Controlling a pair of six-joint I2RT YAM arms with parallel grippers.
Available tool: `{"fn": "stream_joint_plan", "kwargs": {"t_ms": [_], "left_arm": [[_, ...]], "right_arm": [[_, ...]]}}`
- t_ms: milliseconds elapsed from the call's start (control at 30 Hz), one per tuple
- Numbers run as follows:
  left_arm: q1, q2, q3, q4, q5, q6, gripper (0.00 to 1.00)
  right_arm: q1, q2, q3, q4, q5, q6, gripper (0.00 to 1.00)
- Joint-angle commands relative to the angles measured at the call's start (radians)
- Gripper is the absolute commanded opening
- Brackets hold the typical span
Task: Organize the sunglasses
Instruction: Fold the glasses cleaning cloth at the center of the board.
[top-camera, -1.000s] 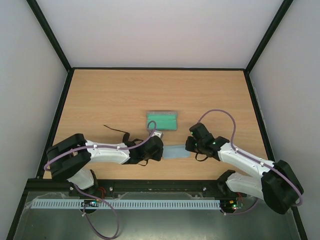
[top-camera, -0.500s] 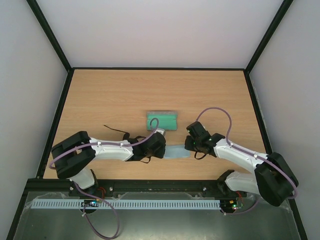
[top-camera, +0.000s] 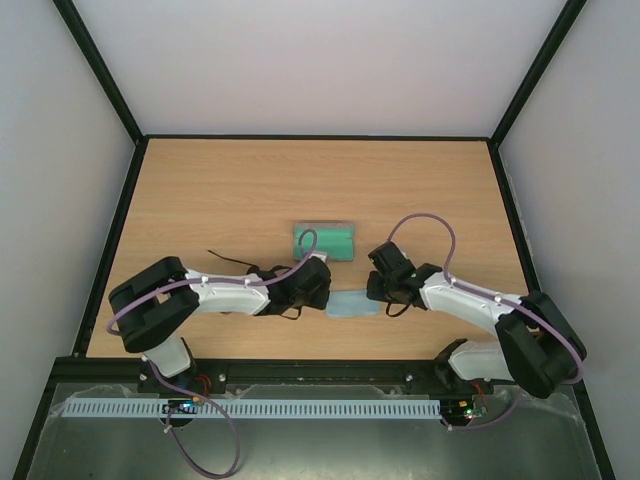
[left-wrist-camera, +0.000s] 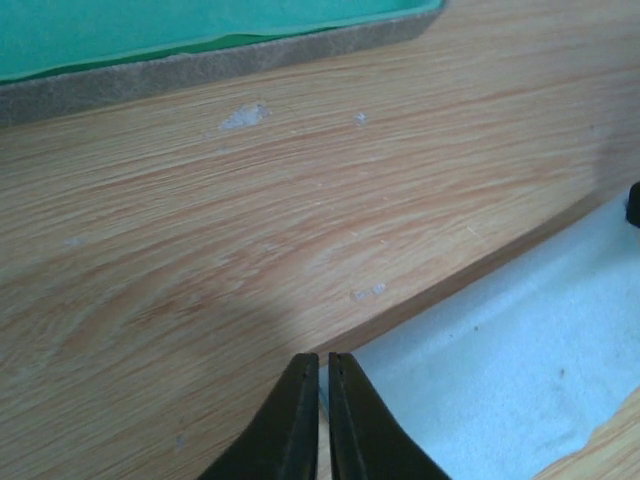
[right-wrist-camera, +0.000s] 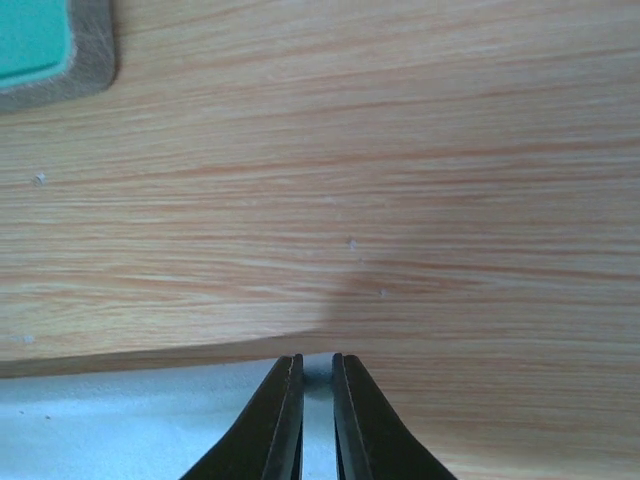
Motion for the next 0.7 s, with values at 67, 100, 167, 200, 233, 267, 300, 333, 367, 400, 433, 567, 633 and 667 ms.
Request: {"fn": "stream_joint_plan", "kwargs": {"t_ms": [67,100,167,200,233,267,300,333,367,400,433,567,633,667], "left_arm": [[0.014,0.038,0.045,0.006,0.014,0.021,0.03],[0.014,0.041,0.049,0.006,0.014,0.021,0.02],[0.017,0.044,0.053,0.007,0.013,0.022,0.02],[0.019,0.046,0.054,0.008,0.012,0.022,0.02],[0.023,0.047,0.054,0.006,0.011,0.021,0.02],[0.028,0.047,0.054,0.004,0.010,0.020,0.02],[0.032,0.045,0.052,0.001,0.008,0.017,0.02],[0.037,0.042,0.049,-0.001,0.006,0.016,0.02],[0.042,0.037,0.047,-0.003,0.006,0.015,0.02],[0.047,0.032,0.045,-0.007,0.002,0.013,0.03],[0.048,0.025,0.045,-0.017,0.000,0.014,0.03],[0.048,-0.029,0.045,-0.071,-0.009,0.002,0.05],[0.047,-0.070,0.038,-0.092,-0.007,-0.007,0.07],[0.046,-0.087,0.034,-0.097,0.005,-0.011,0.08]], "right_arm": [[0.004,0.030,0.050,0.013,0.041,-0.015,0.09],[0.003,0.032,0.050,0.014,0.043,-0.016,0.09],[0.001,0.038,0.050,0.019,0.044,-0.017,0.08],[0.000,0.043,0.051,0.020,0.043,-0.019,0.08],[-0.002,0.050,0.051,0.022,0.042,-0.021,0.07],[-0.004,0.055,0.053,0.023,0.042,-0.022,0.06],[-0.006,0.059,0.052,0.026,0.042,-0.024,0.06],[-0.009,0.062,0.052,0.028,0.042,-0.026,0.06],[-0.012,0.065,0.052,0.028,0.042,-0.027,0.06],[-0.014,0.066,0.054,0.028,0.042,-0.029,0.06],[-0.016,0.065,0.058,0.025,0.041,-0.032,0.08],[-0.016,0.017,0.078,-0.011,0.035,-0.035,0.22],[-0.016,-0.021,0.084,-0.029,0.027,-0.037,0.28],[-0.016,-0.038,0.088,-0.035,0.018,-0.037,0.28]]}}
